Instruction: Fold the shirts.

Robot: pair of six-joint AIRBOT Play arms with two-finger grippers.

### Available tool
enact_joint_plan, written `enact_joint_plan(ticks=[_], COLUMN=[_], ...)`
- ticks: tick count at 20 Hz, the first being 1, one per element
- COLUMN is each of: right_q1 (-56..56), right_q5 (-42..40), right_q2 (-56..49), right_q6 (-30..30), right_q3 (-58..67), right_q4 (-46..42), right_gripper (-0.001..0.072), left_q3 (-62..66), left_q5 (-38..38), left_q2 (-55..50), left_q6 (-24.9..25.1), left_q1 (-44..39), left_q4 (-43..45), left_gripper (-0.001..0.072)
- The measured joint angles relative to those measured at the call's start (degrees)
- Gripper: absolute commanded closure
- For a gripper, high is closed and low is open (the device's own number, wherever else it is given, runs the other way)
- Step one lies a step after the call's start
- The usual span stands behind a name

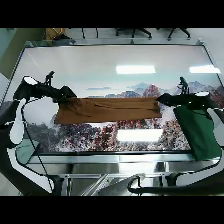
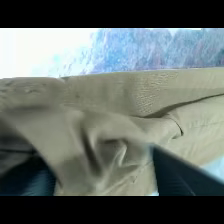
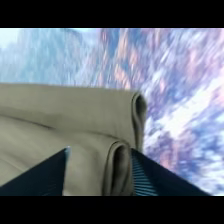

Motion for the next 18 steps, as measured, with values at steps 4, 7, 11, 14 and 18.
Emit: enact_joint_plan(ticks=[4, 7, 11, 14, 18], right_q1=[-2.25, -1.40, 2.08, 4.20, 5.18], right_q5=[1.88, 4.35, 5.75, 6.01, 8.85], right_q2=[0.07, -2.16, -5.22, -6.47, -5.07], right_q6=[3.04, 4.55, 5.18, 5.55, 6.08], right_q3=[1.53, 1.88, 2.14, 2.67, 6.47], right_q4=[-2.99, -3.87, -3.19, -4.31, -5.11], right_gripper=[0.0224, 0.0226, 0.0418, 0.0696, 0.0697], left_q3=[7.06, 11.28, 14.23, 14.93, 15.23], left_q5=[-5.29, -9.14, -13.31, -14.95, -14.58], left_q2=[-1.40, -1.75, -1.73, -1.11, -0.35], left_q6=[-1.99, -3.93, -6.01, -6.84, -6.47], left_q1=[0.52, 0.61, 0.50, -0.24, -4.37], left_q4=[-0.02, -0.02, -0.04, -0.15, -0.44], left_gripper=[0.0097, 0.0097, 0.0122, 0.0329, 0.0693])
